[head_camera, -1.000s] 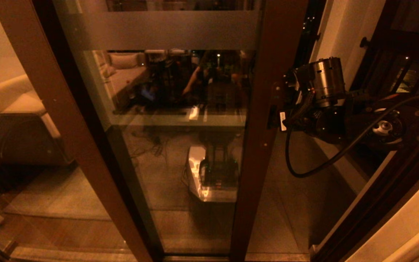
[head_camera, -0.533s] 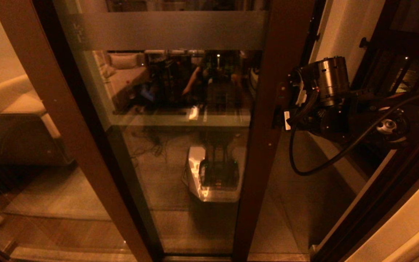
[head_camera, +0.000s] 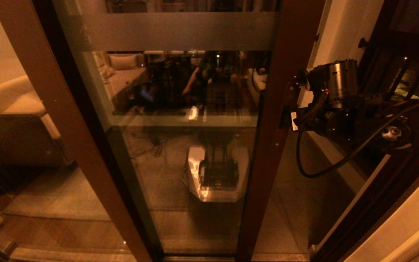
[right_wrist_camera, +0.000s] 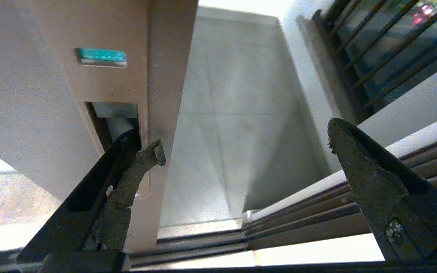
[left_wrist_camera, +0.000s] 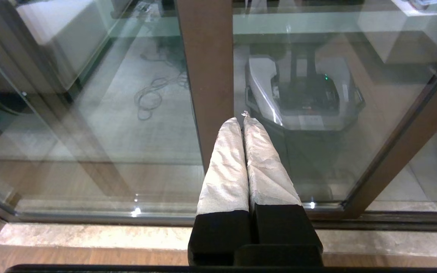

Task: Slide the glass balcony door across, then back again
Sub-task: Close the slid door

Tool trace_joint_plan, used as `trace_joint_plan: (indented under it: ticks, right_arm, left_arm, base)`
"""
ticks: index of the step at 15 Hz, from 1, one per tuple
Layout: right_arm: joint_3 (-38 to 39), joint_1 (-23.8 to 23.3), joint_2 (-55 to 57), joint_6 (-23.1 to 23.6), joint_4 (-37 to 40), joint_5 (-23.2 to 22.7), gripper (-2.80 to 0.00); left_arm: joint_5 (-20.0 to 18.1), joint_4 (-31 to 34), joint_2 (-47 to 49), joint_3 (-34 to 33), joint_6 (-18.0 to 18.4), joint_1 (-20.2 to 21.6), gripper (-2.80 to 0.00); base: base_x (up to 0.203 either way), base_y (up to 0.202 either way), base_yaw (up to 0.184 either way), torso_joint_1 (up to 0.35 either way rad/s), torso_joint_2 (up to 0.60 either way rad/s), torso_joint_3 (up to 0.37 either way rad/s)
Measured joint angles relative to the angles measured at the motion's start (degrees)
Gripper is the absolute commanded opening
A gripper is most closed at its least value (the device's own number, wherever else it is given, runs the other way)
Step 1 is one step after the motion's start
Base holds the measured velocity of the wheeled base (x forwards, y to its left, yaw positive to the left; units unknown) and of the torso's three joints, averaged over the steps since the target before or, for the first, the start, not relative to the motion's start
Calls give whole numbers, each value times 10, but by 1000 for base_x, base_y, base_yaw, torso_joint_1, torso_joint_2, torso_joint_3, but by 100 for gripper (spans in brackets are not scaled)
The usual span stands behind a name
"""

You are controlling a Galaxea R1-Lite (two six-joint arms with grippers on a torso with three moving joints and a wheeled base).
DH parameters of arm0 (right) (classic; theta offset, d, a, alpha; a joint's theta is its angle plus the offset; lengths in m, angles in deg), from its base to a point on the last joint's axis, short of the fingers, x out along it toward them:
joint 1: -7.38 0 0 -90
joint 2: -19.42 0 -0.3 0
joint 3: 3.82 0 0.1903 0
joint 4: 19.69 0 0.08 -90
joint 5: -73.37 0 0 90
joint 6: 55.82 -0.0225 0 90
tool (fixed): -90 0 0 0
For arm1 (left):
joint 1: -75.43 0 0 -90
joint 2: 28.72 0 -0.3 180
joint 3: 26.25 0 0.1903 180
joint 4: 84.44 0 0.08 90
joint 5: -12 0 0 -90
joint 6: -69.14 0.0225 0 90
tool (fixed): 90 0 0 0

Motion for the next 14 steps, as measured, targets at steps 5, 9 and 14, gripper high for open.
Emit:
trace_joint_plan:
  ticks: [5, 9, 14]
  right_arm:
    - [11, -13, -7, 5, -6, -2, 0]
    - [25, -19, -18, 9, -11, -4, 0]
    - [47, -19, -32, 15, -27, -4, 0]
  left_arm:
    - [0, 0, 0, 0, 0, 0, -280]
    - [0, 0, 0, 0, 0, 0, -280]
    - [0, 0, 0, 0, 0, 0, -280]
  base:
    - [0, 0, 0, 0, 0, 0]
    - [0, 0, 0, 0, 0, 0]
    - [0, 0, 0, 0, 0, 0]
